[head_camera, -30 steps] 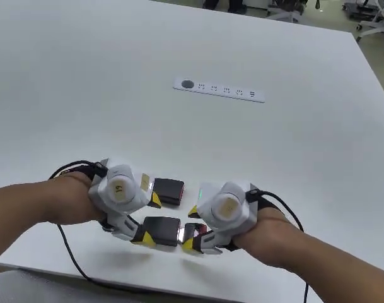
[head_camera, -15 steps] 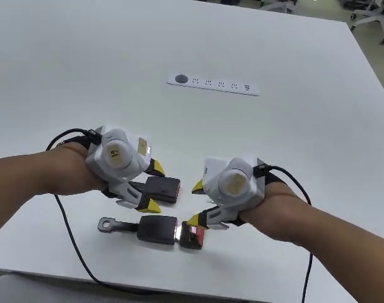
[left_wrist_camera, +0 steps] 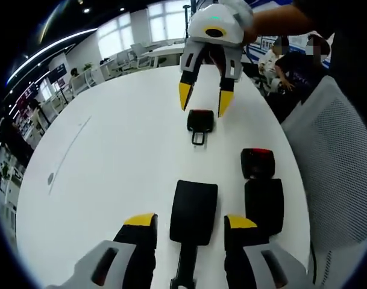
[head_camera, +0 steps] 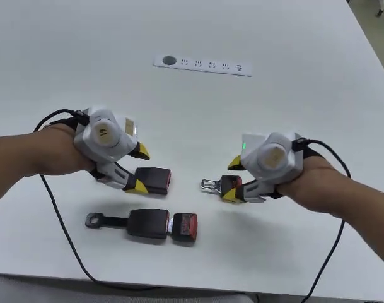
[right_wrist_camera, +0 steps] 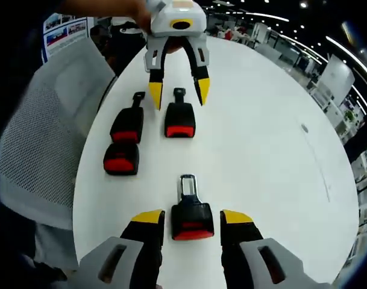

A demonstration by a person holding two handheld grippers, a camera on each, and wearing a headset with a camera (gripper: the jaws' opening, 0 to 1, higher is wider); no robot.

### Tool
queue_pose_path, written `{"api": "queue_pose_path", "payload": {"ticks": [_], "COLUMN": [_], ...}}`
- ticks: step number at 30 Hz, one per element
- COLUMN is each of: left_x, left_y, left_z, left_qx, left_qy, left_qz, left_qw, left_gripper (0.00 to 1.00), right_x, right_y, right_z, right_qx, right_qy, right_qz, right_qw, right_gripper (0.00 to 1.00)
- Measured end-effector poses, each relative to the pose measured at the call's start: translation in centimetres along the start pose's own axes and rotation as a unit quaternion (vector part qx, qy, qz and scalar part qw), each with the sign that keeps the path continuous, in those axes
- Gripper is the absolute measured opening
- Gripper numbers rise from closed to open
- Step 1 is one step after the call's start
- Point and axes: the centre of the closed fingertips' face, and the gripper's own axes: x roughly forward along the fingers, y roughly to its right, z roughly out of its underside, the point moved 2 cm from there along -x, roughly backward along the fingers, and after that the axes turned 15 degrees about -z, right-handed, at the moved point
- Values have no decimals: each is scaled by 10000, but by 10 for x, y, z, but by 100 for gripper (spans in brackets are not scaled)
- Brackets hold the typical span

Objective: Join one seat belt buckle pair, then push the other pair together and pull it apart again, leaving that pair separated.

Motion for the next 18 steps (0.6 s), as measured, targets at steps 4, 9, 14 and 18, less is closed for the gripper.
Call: {"api": "queue_pose_path", "payload": {"ticks": [4,9,14,18], "left_x": [3,12,16,15], "left_y": [1,1,1,3], "left_z": [-2,3,7,9], "left_qx": [122,199,235,269], "left_qy": [-16,-77,-97,-96], "left_qz": [102,181,245,302], "left_qw": [9999,9996,9994,9991], "left_gripper": [41,40,39,36], "right_x": [1,6,16,22], "right_y": [0,-3,0,2], "right_z": [11,16,18,20], "right_qx": [19,16,-28,-33], "right_qy": [-108,-157,-162,-174], "right_qz": [-108,-236,-321,-378], "right_qw": [9999,9996,9994,9991], "right_gripper": [32,33,31,31]}}
